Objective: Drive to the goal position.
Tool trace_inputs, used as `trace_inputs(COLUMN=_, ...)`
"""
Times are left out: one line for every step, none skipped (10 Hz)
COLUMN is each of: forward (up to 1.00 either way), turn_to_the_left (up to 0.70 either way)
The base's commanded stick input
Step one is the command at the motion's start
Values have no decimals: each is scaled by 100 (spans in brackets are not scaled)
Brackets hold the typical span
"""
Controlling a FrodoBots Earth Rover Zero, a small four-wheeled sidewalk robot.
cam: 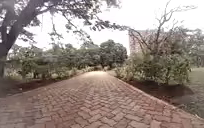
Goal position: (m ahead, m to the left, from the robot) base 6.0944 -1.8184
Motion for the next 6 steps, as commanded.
trace_inputs(forward=70, turn_to_the_left=0)
trace_inputs(forward=70, turn_to_the_left=0)
trace_inputs(forward=70, turn_to_the_left=0)
trace_inputs(forward=70, turn_to_the_left=0)
trace_inputs(forward=70, turn_to_the_left=0)
trace_inputs(forward=70, turn_to_the_left=0)
